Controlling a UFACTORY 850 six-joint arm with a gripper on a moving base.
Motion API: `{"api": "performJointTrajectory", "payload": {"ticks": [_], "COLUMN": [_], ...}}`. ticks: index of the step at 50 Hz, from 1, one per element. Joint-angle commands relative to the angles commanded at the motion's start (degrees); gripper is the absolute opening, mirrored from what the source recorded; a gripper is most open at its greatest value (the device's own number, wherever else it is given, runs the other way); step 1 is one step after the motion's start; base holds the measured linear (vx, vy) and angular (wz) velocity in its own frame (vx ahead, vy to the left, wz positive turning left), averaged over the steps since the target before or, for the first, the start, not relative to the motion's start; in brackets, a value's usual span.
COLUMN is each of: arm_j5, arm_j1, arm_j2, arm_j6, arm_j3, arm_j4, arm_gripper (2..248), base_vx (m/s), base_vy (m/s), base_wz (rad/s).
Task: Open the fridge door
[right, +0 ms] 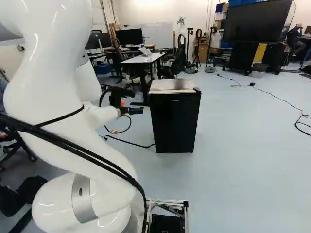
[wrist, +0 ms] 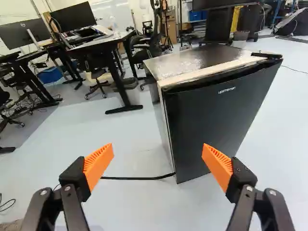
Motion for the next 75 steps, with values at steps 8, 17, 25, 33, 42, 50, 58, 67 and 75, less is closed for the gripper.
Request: {"api": "performJointTrajectory", "payload": {"ticks": [8, 17, 25, 33, 42, 50, 58, 67, 75], "arm_j5": [1.6, 3.5, 5.1, 6.8, 8.7, 10.4, 12.1, 14.0, 15.3], "arm_j1": [1.4, 2.9, 4.2, 5.4, 6.8, 8.0, 9.1, 10.4, 11.4], "arm_j2": [-2.2, -4.7, -7.1, -9.5, -12.1, -14.0, -15.0, -16.0, -17.1], "arm_j6": [0.0, 0.0, 0.0, 0.0, 0.0, 0.0, 0.0, 0.0, 0.0], "arm_j3": [-1.1, -2.6, -4.0, -5.5, -7.2, -8.7, -10.0, -11.5, -13.0], "arm_j4": [2.5, 5.3, 7.7, 10.1, 12.9, 15.2, 17.5, 20.0, 21.6], "arm_gripper": [247, 247, 247, 247, 247, 247, 247, 247, 247], "base_vx": [0.0, 0.0, 0.0, 0.0, 0.0, 0.0, 0.0, 0.0, 0.0], "base_vy": [0.0, 0.0, 0.0, 0.0, 0.0, 0.0, 0.0, 0.0, 0.0], "base_wz": [0.0, 0.0, 0.0, 0.0, 0.0, 0.0, 0.0, 0.0, 0.0]}}
